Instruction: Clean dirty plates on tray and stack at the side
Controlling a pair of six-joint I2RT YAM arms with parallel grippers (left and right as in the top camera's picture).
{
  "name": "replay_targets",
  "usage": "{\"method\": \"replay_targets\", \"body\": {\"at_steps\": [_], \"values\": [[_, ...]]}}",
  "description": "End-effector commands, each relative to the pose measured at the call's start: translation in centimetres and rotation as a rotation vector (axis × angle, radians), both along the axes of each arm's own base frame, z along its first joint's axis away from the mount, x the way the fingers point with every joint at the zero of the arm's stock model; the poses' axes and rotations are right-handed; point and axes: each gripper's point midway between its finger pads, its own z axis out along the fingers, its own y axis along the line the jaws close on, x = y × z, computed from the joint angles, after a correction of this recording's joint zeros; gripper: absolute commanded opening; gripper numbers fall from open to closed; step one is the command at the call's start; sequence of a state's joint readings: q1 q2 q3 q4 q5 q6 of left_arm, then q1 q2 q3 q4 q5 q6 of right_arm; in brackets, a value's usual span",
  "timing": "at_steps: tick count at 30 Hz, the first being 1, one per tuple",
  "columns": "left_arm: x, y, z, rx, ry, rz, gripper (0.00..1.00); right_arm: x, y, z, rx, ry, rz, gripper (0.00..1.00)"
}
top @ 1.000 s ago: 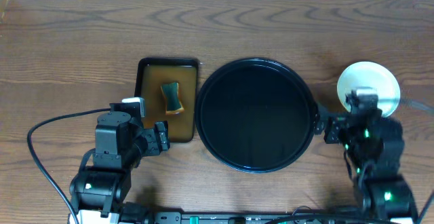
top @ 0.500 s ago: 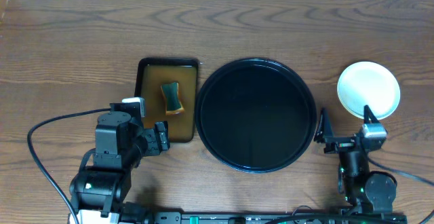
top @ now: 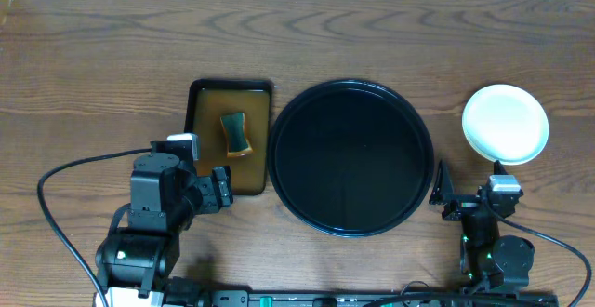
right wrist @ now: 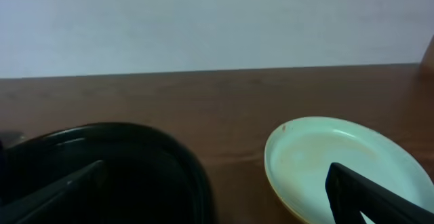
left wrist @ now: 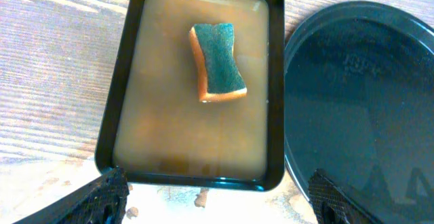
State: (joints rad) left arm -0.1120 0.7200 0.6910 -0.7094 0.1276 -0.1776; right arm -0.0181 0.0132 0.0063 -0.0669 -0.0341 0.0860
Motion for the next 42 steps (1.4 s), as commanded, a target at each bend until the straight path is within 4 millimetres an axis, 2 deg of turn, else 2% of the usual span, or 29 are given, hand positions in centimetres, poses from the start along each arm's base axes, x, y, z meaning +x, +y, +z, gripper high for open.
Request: {"method": "replay_targets", "body": {"at_steps": [1, 38, 42], "values": [[-0.06, 0.24, -0.27, 0.015, 0.004, 0.000, 0.86, -0.04, 0.10, 0.01, -0.011, -0.003, 0.011, 0.99], [-0.11, 0.24, -0.29, 0.016, 0.005, 0.000, 0.86, -0.04, 0.10, 0.00, -0.012, -0.001, 0.010, 0.99], [-0.31, 1.05, 0.23, 0.043, -0.028, 0.032, 0.86, -0.04, 0.09, 0.00, -0.012, -0.001, 0.010, 0.99]]}}
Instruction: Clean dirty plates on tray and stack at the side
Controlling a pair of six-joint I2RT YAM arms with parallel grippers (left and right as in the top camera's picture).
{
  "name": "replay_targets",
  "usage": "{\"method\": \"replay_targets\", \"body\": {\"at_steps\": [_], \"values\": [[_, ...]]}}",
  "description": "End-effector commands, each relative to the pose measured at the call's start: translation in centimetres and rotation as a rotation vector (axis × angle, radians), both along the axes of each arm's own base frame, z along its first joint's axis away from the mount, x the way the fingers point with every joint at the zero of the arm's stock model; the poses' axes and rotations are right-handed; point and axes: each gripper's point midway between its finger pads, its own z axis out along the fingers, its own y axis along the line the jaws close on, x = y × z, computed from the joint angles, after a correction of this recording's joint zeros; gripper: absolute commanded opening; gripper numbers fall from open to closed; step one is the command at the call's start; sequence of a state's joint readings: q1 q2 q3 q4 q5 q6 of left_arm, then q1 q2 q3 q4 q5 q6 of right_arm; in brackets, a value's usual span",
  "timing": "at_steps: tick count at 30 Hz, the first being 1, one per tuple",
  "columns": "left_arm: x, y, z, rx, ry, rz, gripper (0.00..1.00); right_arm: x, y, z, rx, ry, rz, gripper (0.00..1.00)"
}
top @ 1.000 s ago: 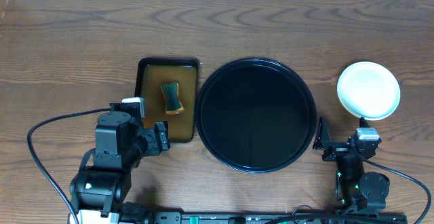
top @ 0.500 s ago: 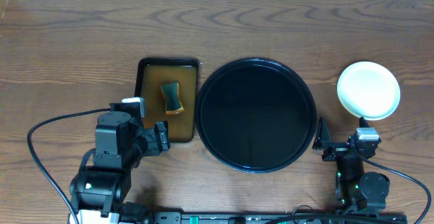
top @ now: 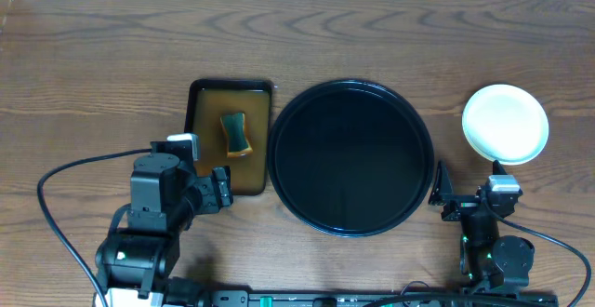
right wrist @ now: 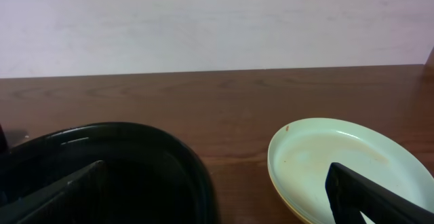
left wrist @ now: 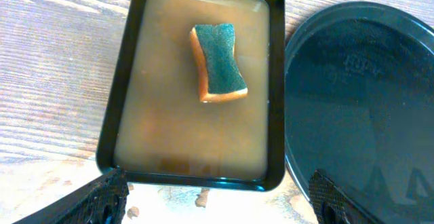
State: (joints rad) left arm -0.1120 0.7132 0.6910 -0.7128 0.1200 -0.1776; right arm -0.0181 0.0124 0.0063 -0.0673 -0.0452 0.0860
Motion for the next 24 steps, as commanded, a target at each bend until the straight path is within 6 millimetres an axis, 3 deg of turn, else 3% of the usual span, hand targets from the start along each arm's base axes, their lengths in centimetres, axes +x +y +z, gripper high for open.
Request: {"method": "replay_targets", "body": {"at_steps": [1, 4, 11, 24], "values": [[-0.3, 1.1, 0.4, 0.042, -0.045, 0.034, 0.86, 0.0, -0.1, 0.0, -0.012, -0.001, -0.001, 0.99], [-0.8, 1.6, 0.7, 0.053, -0.105, 0.053, 0.86, 0.0, -0.1, 0.0, -0.012, -0.001, -0.001, 0.99], [-1.7, 2.9, -0.5, 0.042, -0.253, 0.115, 0.86, 0.0, -0.1, 0.0, -0.012, -0.001, -0.001, 0.99], [0.6, 3.6, -0.5, 0.074, -0.648, 0.122, 0.86, 0.0, -0.1, 0.0, -0.012, -0.001, -0.001, 0.99]]}}
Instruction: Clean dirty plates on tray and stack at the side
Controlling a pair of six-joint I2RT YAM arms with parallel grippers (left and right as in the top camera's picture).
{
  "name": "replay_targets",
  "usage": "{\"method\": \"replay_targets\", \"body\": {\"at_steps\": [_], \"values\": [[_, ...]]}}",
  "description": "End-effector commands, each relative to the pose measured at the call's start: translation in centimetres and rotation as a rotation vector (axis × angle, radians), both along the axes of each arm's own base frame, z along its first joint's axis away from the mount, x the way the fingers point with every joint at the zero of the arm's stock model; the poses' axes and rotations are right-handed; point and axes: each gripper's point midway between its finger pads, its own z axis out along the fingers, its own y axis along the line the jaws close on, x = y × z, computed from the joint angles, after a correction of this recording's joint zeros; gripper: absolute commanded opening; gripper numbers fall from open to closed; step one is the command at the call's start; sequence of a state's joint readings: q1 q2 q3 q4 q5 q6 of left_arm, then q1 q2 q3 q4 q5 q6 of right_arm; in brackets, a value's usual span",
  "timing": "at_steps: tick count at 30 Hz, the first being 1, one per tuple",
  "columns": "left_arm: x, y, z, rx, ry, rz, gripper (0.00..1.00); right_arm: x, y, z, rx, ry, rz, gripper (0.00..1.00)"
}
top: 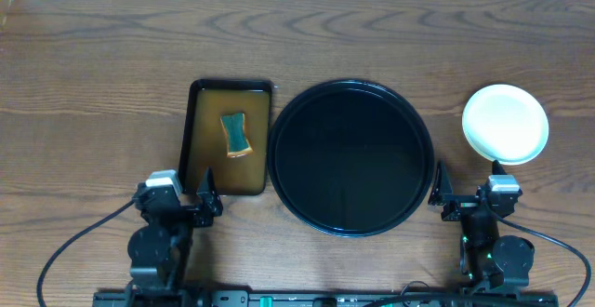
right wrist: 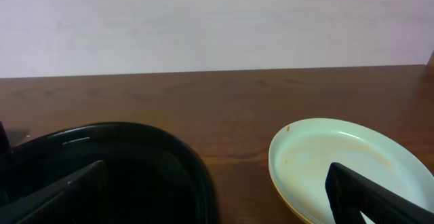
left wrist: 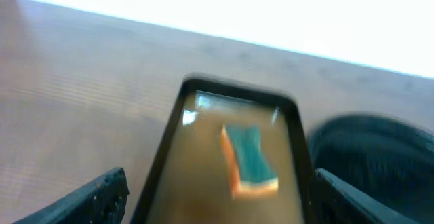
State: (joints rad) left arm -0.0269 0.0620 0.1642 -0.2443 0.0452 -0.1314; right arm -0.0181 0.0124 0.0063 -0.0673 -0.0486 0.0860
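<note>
A round black tray [top: 353, 158] sits mid-table with nothing on it; its rim also shows in the right wrist view [right wrist: 135, 149]. A white plate [top: 505, 123] rests on the table to its right, pale with a yellowish lower edge in the right wrist view [right wrist: 339, 156]. My left gripper [top: 177, 197] stands open low at the near edge, facing a rectangular tray; its view is blurred. My right gripper [top: 468, 191] is open and empty near the table's front, between the round tray and the plate.
A black rectangular tray [top: 197, 140] of brown water lies left of the round tray, with a green and orange sponge [top: 236, 133] in it; the sponge shows in the left wrist view [left wrist: 249, 159]. Cables trail from both arm bases.
My left arm has dropped back toward the near edge. Its camera, which looked down on the rectangular tray, now looks level across it. The right arm, plate and sponge have not moved.
At both earlier moments my left gripper stood open above the near end of the rectangular tray and my right gripper sat open by the plate. Now the left arm is folded low at the table's front, with everything else unchanged.
</note>
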Motion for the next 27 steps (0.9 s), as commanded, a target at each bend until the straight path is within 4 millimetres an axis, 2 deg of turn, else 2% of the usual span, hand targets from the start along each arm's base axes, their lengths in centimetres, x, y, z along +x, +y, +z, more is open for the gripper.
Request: {"method": "replay_targets", "body": {"at_steps": [1, 5, 8, 10, 14, 27], "values": [[0.6, 0.3, -0.1, 0.049, -0.076, 0.005, 0.86, 0.0, -0.2, 0.0, -0.013, -0.001, -0.004, 0.99], [1.3, 0.3, 1.0, 0.106, -0.209, 0.001, 0.86, 0.0, -0.2, 0.0, -0.013, -0.002, -0.004, 0.99], [1.3, 0.3, 1.4, 0.175, -0.222, -0.007, 0.86, 0.0, -0.2, 0.0, -0.013, -0.002, -0.005, 0.99], [1.3, 0.3, 0.7, 0.205, -0.194, -0.011, 0.86, 0.0, -0.2, 0.0, -0.013, -0.001, -0.004, 0.99], [1.0, 0.3, -2.3, 0.182, -0.073, -0.016, 0.86, 0.0, -0.2, 0.0, -0.012, -0.001, -0.004, 0.99], [1.0, 0.4, -2.3, 0.192, -0.072, -0.015, 0.86, 0.0, -0.2, 0.0, -0.013, -0.001, -0.004, 0.99]]}}
